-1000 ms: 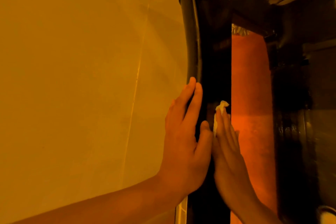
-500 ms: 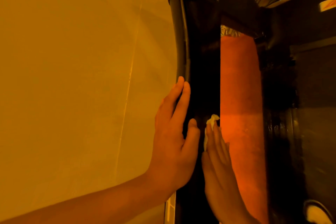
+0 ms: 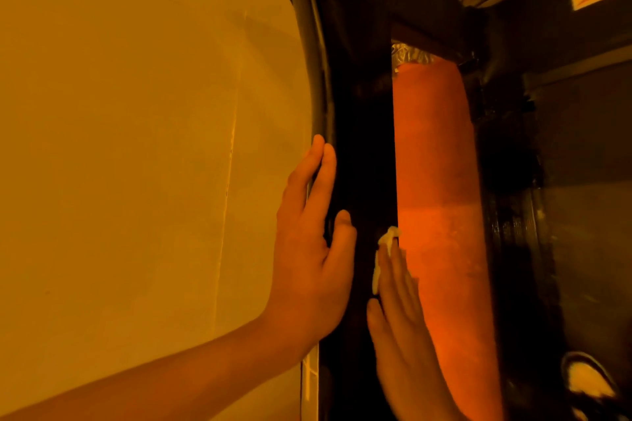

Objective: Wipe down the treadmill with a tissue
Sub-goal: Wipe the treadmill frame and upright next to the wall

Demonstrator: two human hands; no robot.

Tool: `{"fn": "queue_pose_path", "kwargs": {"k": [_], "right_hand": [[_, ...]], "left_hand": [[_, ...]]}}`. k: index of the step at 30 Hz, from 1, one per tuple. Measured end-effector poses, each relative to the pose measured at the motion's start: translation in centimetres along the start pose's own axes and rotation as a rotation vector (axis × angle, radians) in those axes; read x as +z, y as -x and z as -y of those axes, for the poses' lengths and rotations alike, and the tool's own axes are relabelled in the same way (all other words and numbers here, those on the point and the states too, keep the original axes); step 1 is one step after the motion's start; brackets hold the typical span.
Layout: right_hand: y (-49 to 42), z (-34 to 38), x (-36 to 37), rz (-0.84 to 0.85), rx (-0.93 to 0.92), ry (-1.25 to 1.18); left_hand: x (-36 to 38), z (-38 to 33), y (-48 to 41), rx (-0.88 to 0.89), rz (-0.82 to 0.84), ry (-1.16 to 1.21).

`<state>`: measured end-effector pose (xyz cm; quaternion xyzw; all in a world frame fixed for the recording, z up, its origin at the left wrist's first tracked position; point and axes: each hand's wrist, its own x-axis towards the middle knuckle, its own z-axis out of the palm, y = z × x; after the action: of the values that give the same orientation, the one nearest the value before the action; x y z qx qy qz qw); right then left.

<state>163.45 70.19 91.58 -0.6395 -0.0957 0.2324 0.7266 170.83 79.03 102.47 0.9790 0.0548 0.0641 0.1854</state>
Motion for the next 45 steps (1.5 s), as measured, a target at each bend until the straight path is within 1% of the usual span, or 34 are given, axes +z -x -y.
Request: {"fn": "queue_pose_path", "kwargs": {"k": [2,4,5,6,8,9,11,13,15,17,20,22,24,25,27,30,31,33,37,39,41,43,45], "right_hand": [[-2.8,-0.2,-0.9,-0.03,-0.057,0.034],[-8.6,-0.3,-2.0,-0.09,-0.164,0.121],[-11.8,-0.2,-2.7,-0.107,-0.169,0.168],[-14.5,0.0,-3.3,-0.114,-0.135,0.185],[-16.6,0.0,-3.6,-0.136,-0.099,0.163],[-15.7,-0.1,-3.3,-0.145,-0.122,0.128],[-10.7,-0.4,-1.9,-0.142,-0.161,0.043],[-3.9,-0.5,-0.3,-0.102,-0.13,-0.024],[0.5,-0.5,0.8,-0.065,-0.09,-0.03],[-0.5,-0.3,0.5,-0.079,-0.09,-0.003],[-8.6,0.4,-1.4,-0.118,-0.178,0.065],[-14.8,0.9,-3.2,-0.132,-0.148,0.099],[-17.3,1.1,-3.8,-0.145,-0.113,0.078],[-16.5,1.0,-3.5,-0.147,-0.137,0.069],[-11.5,0.1,-2.0,-0.142,-0.195,0.052],[-1.1,-1.2,0.4,-0.068,-0.128,-0.035],[0.5,-1.5,0.6,-0.056,-0.122,-0.031],[-1.2,-1.8,-0.3,-0.04,-0.136,0.0],[-12.3,-0.3,-3.5,-0.07,-0.17,0.101],[-14.8,-0.1,-3.8,-0.098,-0.153,0.118],[-12.8,-0.4,-2.7,-0.121,-0.18,0.105],[-7.8,-0.9,-1.0,-0.13,-0.179,0.014],[-2.0,-1.5,0.5,-0.099,-0.151,-0.044]], "left_hand": [[0.0,0.0,-0.1,0.008,-0.003,-0.012],[-0.1,-0.1,-0.1,0.018,-0.002,-0.022],[-0.1,-0.1,-0.1,0.025,0.001,-0.021],[-0.1,-0.1,-0.1,0.029,0.005,-0.019],[-0.1,-0.2,-0.1,0.03,0.01,-0.015],[-0.1,-0.2,-0.1,0.03,0.008,-0.014],[-0.2,-0.3,-0.2,0.03,0.0,-0.017],[-0.2,-0.4,-0.1,0.017,0.004,-0.015],[-0.1,-0.4,-0.1,0.004,0.006,-0.01],[-0.1,-0.4,0.0,0.006,0.006,-0.011],[-0.2,-0.2,-0.1,0.02,-0.003,-0.011],[-0.1,-0.2,-0.1,0.032,0.002,-0.008],[-0.1,-0.3,-0.1,0.031,0.008,-0.01],[-0.1,-0.2,-0.2,0.028,0.006,-0.006],[-0.1,-0.1,-0.2,0.029,0.002,0.007],[-0.1,-0.1,-0.1,0.022,0.003,0.004],[-0.1,-0.1,-0.1,0.016,0.002,0.004],[-0.1,-0.1,-0.2,0.02,0.006,0.001],[-0.1,0.0,-0.2,0.031,0.011,-0.005],[0.0,-0.1,-0.2,0.025,0.01,-0.009],[-0.1,-0.2,-0.1,0.014,0.006,-0.003],[-0.1,-0.3,-0.2,0.02,0.001,0.0],[0.0,-0.3,-0.1,0.017,-0.001,-0.005]]}}
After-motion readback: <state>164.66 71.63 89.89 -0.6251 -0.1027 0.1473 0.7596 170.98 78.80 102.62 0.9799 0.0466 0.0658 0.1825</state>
